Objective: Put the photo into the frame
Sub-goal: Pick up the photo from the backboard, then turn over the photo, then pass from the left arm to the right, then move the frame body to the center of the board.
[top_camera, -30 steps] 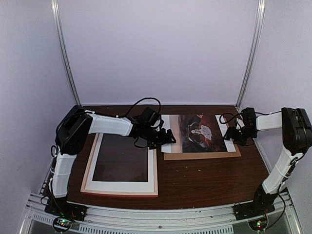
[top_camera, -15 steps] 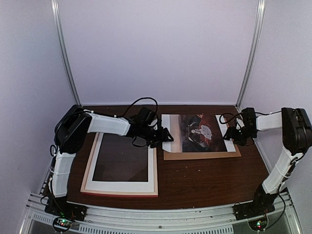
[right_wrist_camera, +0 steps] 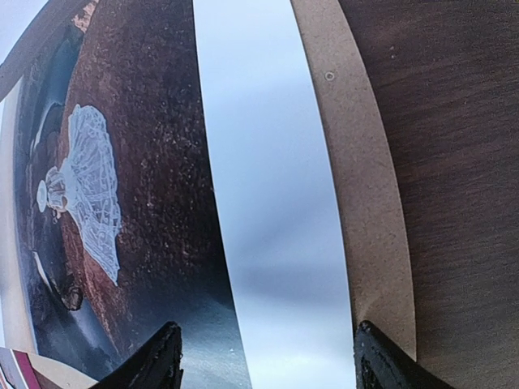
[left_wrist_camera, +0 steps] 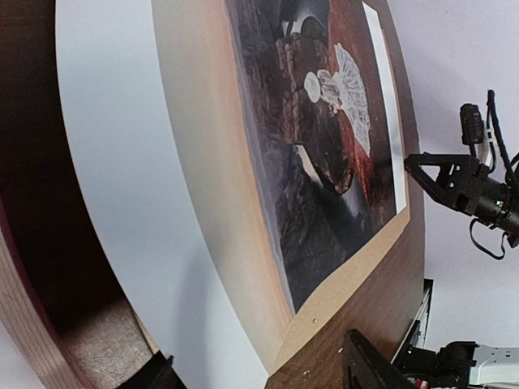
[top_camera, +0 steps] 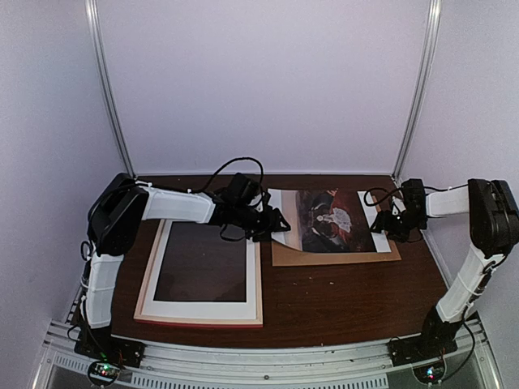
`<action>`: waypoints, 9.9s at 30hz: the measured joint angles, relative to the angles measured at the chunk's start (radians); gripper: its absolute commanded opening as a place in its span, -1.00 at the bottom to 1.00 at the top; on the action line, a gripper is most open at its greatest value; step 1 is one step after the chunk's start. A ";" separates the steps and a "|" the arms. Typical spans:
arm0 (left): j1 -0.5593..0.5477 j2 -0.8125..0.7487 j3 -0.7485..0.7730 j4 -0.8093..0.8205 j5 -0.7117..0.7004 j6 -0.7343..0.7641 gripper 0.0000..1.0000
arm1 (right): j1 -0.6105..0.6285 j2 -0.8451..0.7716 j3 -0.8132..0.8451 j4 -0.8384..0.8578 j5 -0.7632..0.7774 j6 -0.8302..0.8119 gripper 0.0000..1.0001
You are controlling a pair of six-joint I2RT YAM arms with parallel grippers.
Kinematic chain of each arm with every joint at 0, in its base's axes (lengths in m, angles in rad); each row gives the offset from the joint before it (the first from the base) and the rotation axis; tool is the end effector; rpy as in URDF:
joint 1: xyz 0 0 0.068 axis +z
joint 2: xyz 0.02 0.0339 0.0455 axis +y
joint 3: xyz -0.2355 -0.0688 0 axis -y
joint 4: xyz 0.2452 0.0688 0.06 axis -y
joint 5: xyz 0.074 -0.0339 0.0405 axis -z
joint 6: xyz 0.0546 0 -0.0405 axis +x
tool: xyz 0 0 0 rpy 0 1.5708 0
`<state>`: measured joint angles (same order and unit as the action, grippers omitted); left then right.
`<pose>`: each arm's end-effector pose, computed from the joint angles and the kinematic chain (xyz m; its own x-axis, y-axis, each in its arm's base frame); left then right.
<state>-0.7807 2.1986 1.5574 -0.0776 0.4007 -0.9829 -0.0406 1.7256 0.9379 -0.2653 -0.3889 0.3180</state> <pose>0.3290 -0.3559 0.1237 -0.9722 -0.1154 -0.2037 0.0858 0.6338 -0.7687 0.3340 0.0072 0.1065 -0.8716 0.3250 -0.3671 0.1290 0.8744 0.4677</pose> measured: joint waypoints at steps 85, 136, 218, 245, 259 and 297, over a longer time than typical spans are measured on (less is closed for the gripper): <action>-0.164 -0.426 0.587 -1.113 -0.970 1.184 -1.00 | 0.259 -0.275 0.283 -0.317 -0.092 0.070 0.63; -0.597 -0.305 -0.066 -0.966 -1.141 0.717 -1.00 | 0.478 -0.032 -0.040 -0.062 -0.343 0.344 0.57; -0.174 -0.751 -0.367 -0.813 -0.552 0.767 0.95 | 0.388 -0.006 0.074 -0.114 -0.441 0.223 -1.00; 0.644 -0.476 -0.547 -0.497 -0.205 0.529 0.95 | 0.382 -0.065 0.073 -0.106 -0.438 0.208 -1.00; 0.615 -0.533 -0.660 -0.296 -0.069 0.454 0.89 | 0.354 -0.086 0.082 -0.121 -0.434 0.223 -1.00; 0.457 -0.783 -0.761 -0.305 -0.097 0.262 0.95 | 0.441 -0.184 0.338 -0.207 -0.424 0.312 -1.00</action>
<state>-0.3241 1.4158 0.7967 -0.3828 0.3038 -0.7204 0.4004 1.5417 1.2755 -0.4721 -0.8131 0.6296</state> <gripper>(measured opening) 0.976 0.006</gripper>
